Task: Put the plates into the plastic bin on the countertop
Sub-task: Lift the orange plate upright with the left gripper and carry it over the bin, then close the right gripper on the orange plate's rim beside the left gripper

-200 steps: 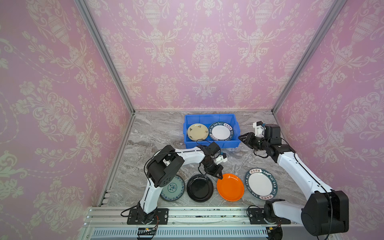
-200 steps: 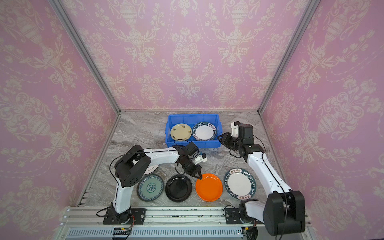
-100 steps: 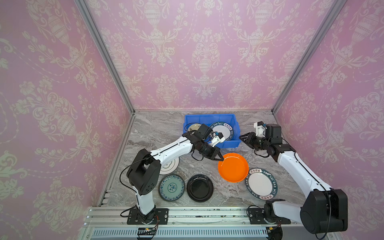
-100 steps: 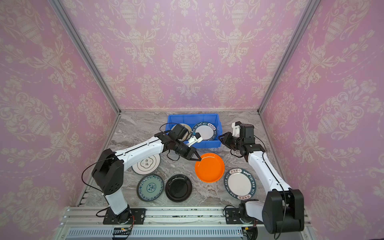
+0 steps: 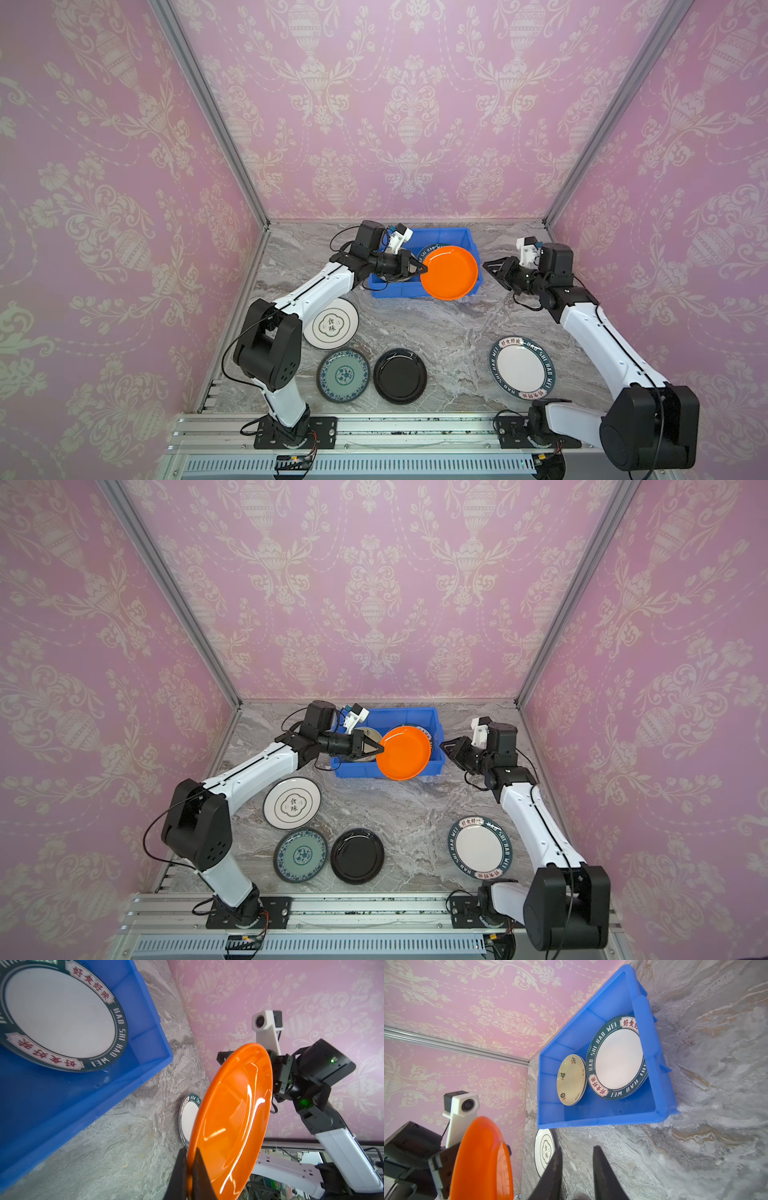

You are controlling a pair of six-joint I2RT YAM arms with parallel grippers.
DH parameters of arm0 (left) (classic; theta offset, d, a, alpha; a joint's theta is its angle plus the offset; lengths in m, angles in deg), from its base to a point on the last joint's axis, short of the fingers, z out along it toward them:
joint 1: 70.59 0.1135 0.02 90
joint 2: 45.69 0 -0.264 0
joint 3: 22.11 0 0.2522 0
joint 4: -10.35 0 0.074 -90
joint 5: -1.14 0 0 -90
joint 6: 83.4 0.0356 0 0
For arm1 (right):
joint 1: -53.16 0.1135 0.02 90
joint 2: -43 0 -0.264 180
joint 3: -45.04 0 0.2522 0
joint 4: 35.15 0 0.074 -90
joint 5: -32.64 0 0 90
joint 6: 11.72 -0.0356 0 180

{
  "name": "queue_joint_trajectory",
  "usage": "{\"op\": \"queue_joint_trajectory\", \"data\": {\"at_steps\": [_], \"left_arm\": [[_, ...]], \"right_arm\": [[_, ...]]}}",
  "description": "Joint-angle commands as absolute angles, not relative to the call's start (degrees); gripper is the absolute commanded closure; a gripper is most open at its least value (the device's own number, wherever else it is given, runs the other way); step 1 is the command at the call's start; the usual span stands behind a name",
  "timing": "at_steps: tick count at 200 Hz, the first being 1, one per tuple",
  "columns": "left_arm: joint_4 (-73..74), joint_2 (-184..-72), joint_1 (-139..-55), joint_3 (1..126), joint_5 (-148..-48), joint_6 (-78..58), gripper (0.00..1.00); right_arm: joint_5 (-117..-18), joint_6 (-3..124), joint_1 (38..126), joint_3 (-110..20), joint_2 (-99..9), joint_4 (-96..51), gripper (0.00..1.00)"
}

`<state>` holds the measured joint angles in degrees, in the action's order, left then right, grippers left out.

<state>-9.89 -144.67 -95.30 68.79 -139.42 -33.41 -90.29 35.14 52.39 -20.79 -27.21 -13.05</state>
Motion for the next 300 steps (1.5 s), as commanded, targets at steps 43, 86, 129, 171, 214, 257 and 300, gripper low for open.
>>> {"op": "queue_joint_trajectory", "data": {"at_steps": [43,86,129,171,214,257,300], "left_arm": [[-3.4,-147.4,-90.4,72.0,-134.7,-45.4,1.0],[-11.0,-148.7,-90.1,73.6,-130.2,-40.8,1.0],[-10.2,-150.4,-89.8,73.5,-129.9,-40.9,1.0],[-13.2,-151.7,-89.4,75.5,-129.8,-38.4,1.0],[-15.7,-151.9,-89.3,77.1,-129.7,-35.9,1.0],[-14.8,-151.7,-89.1,75.9,-131.0,-36.1,1.0],[-13.7,-148.1,-85.2,71.7,-128.5,-35.9,0.27]], "right_arm": [[-93.8,35.3,56.5,-25.0,-30.8,-17.2,0.58],[-92.5,35.4,59.7,-29.0,-35.5,-18.3,0.56],[-91.6,35.0,62.5,-32.7,-40.4,-18.9,0.51],[-90.8,35.2,63.9,-35.4,-44.2,-18.5,0.52],[-90.9,34.0,64.3,-39.0,-48.9,-18.7,0.83],[-91.6,32.5,65.3,-41.7,-53.2,-20.4,1.0],[-89.7,31.7,65.9,-46.0,-58.2,-20.0,1.0]]}}
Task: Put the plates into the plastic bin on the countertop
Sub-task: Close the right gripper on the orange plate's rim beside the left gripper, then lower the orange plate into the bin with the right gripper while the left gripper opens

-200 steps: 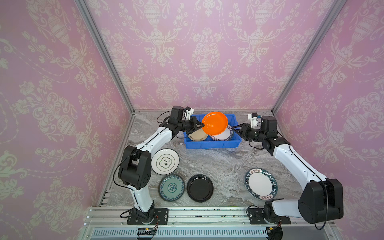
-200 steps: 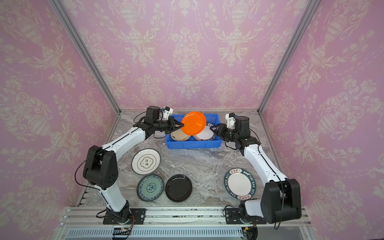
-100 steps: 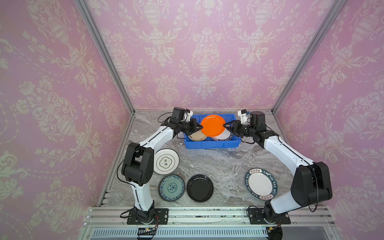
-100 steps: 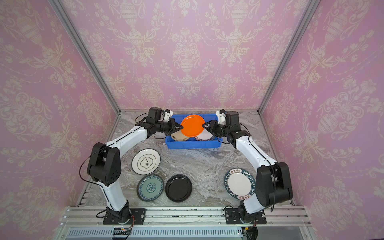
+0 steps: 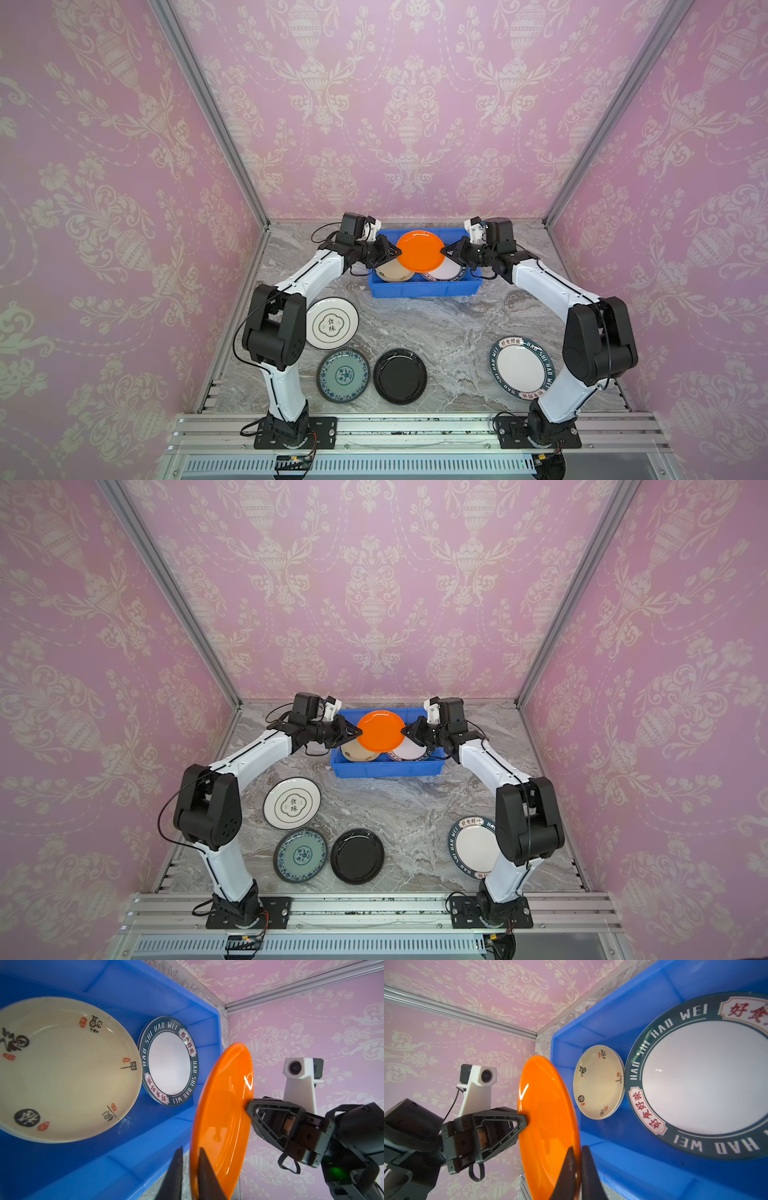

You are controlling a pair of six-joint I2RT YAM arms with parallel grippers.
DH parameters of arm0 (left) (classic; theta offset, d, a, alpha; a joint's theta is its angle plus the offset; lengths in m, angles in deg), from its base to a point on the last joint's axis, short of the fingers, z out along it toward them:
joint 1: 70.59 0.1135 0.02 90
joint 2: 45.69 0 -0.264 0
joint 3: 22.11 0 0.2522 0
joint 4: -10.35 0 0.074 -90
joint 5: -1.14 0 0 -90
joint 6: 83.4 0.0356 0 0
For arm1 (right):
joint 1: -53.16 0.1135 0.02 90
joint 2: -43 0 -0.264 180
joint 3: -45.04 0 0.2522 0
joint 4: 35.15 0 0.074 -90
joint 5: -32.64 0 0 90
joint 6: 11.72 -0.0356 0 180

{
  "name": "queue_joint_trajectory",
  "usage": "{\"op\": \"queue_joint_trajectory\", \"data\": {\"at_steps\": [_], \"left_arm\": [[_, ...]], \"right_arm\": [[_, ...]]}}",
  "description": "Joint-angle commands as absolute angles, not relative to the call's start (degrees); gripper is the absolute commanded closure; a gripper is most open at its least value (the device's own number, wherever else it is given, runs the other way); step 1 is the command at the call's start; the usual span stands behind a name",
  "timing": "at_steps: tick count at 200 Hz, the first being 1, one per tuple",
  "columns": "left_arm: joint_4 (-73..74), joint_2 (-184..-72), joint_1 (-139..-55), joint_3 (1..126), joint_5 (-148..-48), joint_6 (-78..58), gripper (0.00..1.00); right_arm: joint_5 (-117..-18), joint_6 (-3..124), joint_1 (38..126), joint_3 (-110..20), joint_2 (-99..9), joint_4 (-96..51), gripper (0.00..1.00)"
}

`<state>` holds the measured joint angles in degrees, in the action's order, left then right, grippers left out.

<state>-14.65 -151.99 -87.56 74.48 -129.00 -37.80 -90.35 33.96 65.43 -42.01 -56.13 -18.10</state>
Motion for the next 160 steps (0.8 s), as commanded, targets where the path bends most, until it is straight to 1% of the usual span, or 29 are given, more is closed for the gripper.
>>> {"op": "queue_joint_trajectory", "data": {"at_steps": [1,8,14,17,37,60,101,160], "left_arm": [[-13.7,-147.9,-85.0,71.6,-128.5,-35.9,0.24],[-13.3,-146.9,-83.8,70.4,-128.3,-35.9,0.11],[-13.3,-145.9,-82.8,69.6,-128.2,-35.9,0.03],[-13.4,-145.4,-82.2,69.3,-128.0,-35.8,0.01],[-14.1,-142.2,-79.1,66.9,-126.8,-34.7,0.01],[-16.5,-139.4,-77.5,65.6,-124.7,-32.0,0.01],[-16.6,-137.7,-77.1,63.4,-124.9,-31.1,0.01],[-15.6,-136.0,-77.0,61.0,-125.2,-31.0,0.01]], "right_arm": [[-89.6,31.7,65.9,-46.1,-58.3,-20.0,1.0],[-89.2,31.7,66.0,-47.1,-59.3,-19.5,1.0],[-88.9,31.8,66.1,-48.1,-60.1,-19.0,1.0],[-88.8,31.9,66.2,-48.8,-60.6,-18.5,1.0],[-87.5,34.1,66.8,-54.3,-64.9,-12.8,1.0],[-84.7,37.0,68.0,-59.1,-69.2,-7.6,1.0],[-82.9,37.5,69.7,-65.2,-76.8,-4.6,1.0],[-79.7,39.5,72.6,-74.0,-85.0,1.1,1.0]]}}
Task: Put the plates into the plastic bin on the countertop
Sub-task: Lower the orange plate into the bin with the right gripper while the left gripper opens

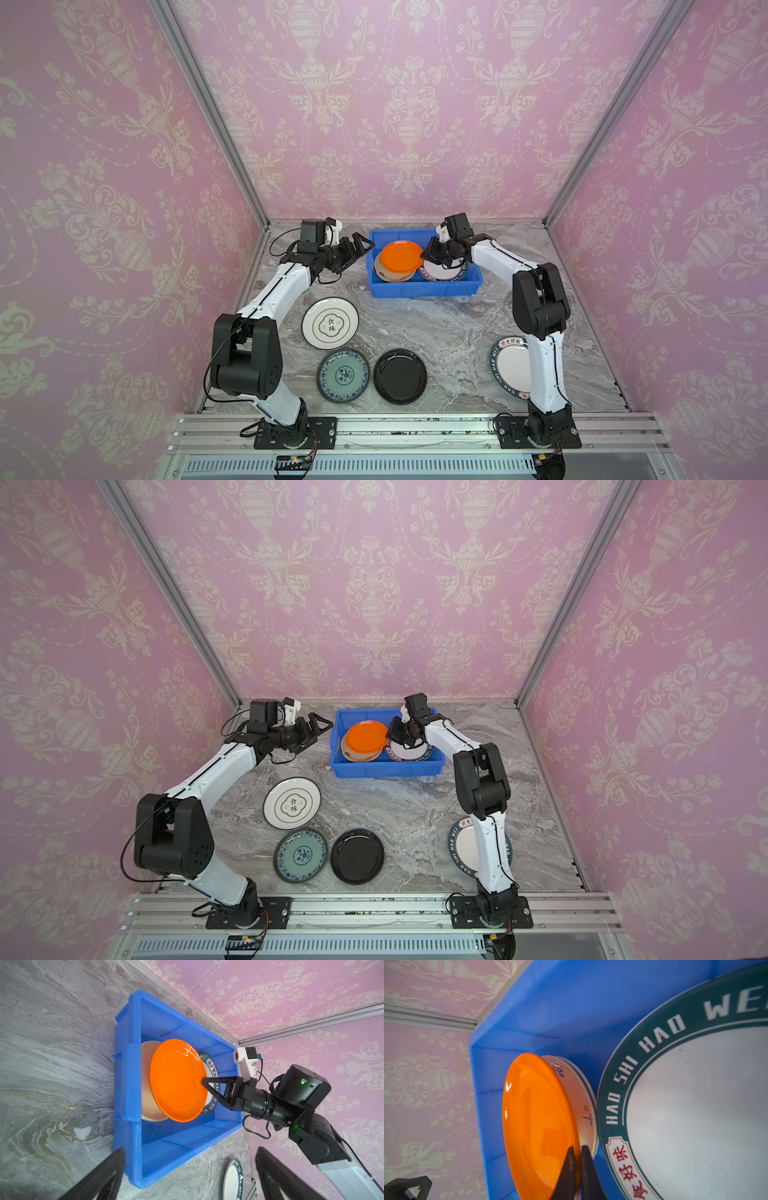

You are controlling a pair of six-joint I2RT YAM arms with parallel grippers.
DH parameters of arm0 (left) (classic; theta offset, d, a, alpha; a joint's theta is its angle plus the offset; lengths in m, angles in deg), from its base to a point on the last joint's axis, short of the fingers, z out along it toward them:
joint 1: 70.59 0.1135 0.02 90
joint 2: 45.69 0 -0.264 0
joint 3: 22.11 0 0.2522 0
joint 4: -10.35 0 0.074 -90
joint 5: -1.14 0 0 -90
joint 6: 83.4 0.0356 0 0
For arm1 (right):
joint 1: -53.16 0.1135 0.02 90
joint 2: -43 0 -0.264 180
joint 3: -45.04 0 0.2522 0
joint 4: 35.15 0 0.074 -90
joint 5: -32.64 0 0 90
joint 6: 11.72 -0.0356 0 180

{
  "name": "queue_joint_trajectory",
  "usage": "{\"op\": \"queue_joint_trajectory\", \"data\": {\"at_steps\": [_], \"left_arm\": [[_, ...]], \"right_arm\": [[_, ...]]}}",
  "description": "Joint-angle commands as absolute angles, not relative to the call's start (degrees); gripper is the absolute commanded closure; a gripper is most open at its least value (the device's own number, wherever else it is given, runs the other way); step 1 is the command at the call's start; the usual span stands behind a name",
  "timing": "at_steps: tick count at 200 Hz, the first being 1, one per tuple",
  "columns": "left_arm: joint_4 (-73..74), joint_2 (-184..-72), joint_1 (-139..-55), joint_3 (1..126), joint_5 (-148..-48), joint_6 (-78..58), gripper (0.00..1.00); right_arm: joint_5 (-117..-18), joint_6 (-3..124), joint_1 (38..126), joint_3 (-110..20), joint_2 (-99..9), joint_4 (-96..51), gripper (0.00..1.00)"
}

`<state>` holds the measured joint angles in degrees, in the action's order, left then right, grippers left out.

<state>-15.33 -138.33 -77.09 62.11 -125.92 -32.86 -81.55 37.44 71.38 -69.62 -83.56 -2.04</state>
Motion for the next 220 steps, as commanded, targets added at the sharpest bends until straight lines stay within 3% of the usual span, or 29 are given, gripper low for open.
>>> {"op": "queue_joint_trajectory", "data": {"at_steps": [1,54,66,87,120,220], "left_arm": [[-15.6,-136.0,-77.0,61.0,-125.2,-31.0,0.01],[-16.6,-135.0,-77.0,59.8,-124.5,-29.7,0.01],[-16.6,-134.9,-77.0,59.7,-124.4,-29.7,0.01],[-16.7,-134.9,-77.0,59.7,-124.4,-29.6,0.01],[-15.6,-135.0,-77.2,59.2,-125.4,-30.2,0.01],[-14.8,-135.8,-77.2,58.3,-125.3,-30.1,0.01]], "right_arm": [[-79.7,39.5,72.7,-74.1,-85.1,1.1,1.0],[-75.8,40.9,74.3,-77.9,-88.8,4.8,1.0],[-75.8,40.9,74.4,-78.3,-89.3,5.0,0.89],[-75.4,41.1,74.7,-78.9,-89.3,5.9,0.8],[-71.5,43.3,74.9,-78.6,-87.3,8.7,0.73],[-74.2,43.1,76.2,-83.2,-91.6,9.7,0.77]]}}
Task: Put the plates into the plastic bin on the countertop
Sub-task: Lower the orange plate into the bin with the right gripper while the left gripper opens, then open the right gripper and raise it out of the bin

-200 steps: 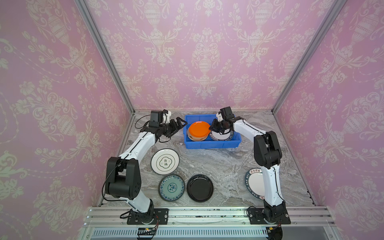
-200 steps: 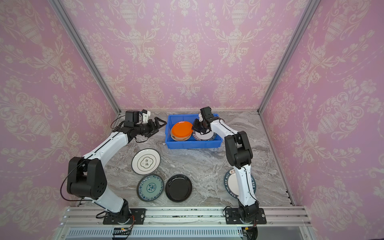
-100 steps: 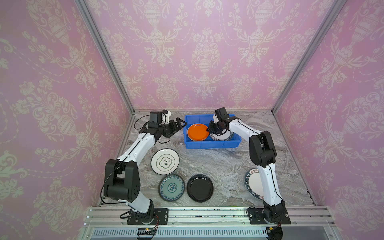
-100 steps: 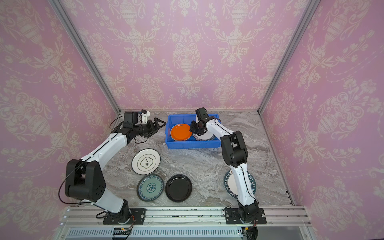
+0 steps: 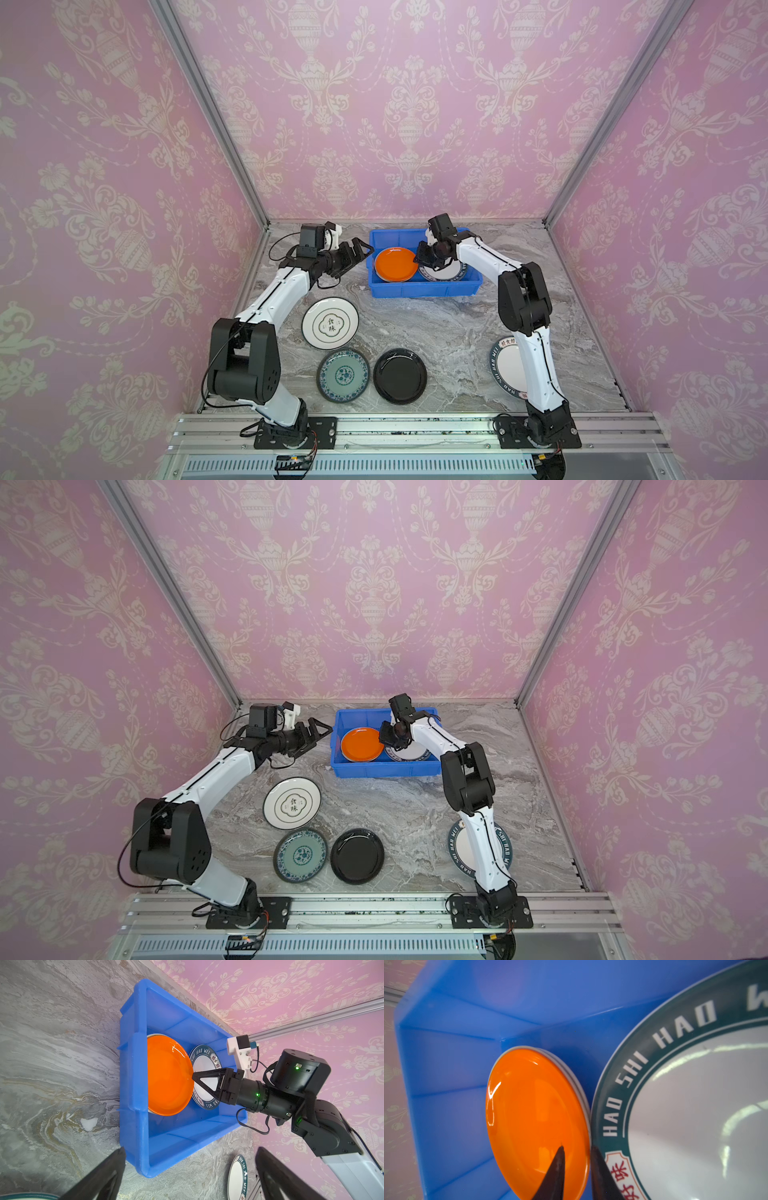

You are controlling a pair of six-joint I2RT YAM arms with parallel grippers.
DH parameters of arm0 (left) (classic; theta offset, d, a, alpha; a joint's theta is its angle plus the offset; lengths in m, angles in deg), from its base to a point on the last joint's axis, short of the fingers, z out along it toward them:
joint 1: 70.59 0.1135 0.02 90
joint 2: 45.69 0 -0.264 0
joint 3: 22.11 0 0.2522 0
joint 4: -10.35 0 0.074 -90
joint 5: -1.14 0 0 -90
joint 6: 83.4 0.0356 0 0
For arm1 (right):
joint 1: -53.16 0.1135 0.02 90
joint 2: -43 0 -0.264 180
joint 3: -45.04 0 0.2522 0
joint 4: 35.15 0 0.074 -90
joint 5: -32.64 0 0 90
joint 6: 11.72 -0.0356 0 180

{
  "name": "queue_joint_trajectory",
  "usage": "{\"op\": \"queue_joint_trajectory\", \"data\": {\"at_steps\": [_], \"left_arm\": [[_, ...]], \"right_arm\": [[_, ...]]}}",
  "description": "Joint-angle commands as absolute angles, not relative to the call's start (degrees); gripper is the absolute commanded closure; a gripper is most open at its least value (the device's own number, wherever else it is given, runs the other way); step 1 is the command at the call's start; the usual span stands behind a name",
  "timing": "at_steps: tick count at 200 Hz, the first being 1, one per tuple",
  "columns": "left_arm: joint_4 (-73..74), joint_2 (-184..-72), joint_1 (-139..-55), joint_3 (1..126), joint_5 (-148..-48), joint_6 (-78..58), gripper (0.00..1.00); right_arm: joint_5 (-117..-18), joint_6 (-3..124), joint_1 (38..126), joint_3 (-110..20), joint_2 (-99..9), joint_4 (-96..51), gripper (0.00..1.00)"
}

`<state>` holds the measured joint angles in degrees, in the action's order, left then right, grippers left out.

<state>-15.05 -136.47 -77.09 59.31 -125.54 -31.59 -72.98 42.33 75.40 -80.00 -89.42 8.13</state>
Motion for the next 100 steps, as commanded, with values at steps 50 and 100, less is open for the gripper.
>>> {"op": "queue_joint_trajectory", "data": {"at_steps": [50,100], "left_arm": [[-14.5,-135.6,-77.2,57.5,-125.7,-30.2,0.01],[-12.6,-134.2,-78.3,57.0,-124.7,-30.3,0.01]], "right_arm": [[-73.4,43.7,76.5,-85.6,-92.4,12.4,0.76],[-74.0,43.6,76.4,-79.4,-85.2,8.1,0.76]]}}
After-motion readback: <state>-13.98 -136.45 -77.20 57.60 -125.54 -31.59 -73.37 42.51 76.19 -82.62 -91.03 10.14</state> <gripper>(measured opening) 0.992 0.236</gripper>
